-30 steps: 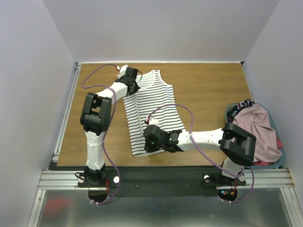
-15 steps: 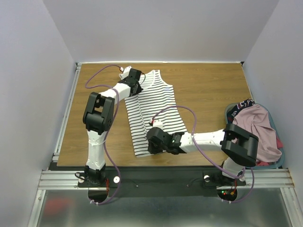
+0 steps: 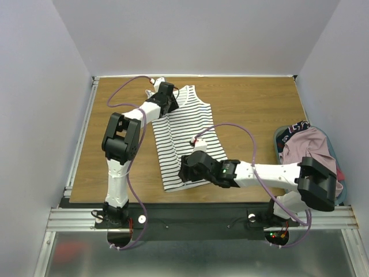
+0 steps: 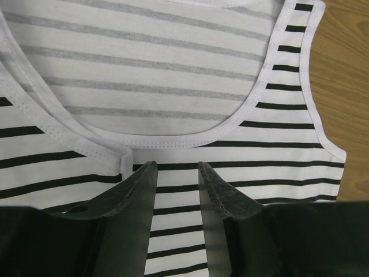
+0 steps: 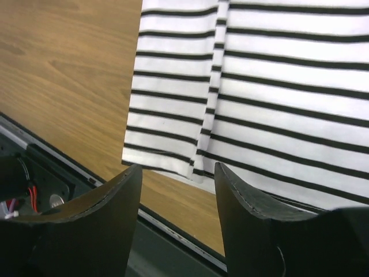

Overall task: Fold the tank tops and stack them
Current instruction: Fold the tank top

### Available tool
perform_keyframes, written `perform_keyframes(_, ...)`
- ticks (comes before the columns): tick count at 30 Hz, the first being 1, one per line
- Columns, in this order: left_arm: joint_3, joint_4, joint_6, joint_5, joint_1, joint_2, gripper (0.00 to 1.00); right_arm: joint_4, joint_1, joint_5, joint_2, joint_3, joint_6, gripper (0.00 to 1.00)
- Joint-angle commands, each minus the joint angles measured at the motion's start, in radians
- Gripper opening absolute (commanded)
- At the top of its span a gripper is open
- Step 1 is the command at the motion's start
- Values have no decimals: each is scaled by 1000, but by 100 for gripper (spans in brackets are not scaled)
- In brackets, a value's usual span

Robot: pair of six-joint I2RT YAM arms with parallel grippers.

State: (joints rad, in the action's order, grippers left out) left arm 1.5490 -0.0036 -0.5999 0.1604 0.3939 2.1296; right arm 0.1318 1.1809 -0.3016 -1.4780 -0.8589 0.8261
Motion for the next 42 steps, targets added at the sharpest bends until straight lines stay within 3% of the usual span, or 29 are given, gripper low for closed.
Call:
perform_keyframes(1, -6, 48, 11, 1, 6, -103, 46, 38, -76, -71, 54, -28, -56, 59)
perform_keyframes(5, -47, 34, -49, -5, 8, -161, 43, 40, -282, 30, 52, -71, -156, 59)
perform_keyframes(10, -223, 69, -121, 2, 66, -279, 38, 43, -538, 168, -49, -181, -246, 58)
perform_keyframes(14, -409, 114, -179, 36, 118, -347, 34, 52, -601, 153, -129, -221, -280, 57)
perform_keyframes(18, -472, 149, -183, 42, 120, -340, 34, 51, -603, 137, -145, -148, -254, 54)
perform_keyframes(32, -319, 77, -84, 21, 88, -177, 34, -57, -555, 147, 22, 182, -90, 51)
perform_keyframes(42, -185, 5, 6, 24, 45, -76, 34, -170, -218, 64, 28, 287, 157, 50)
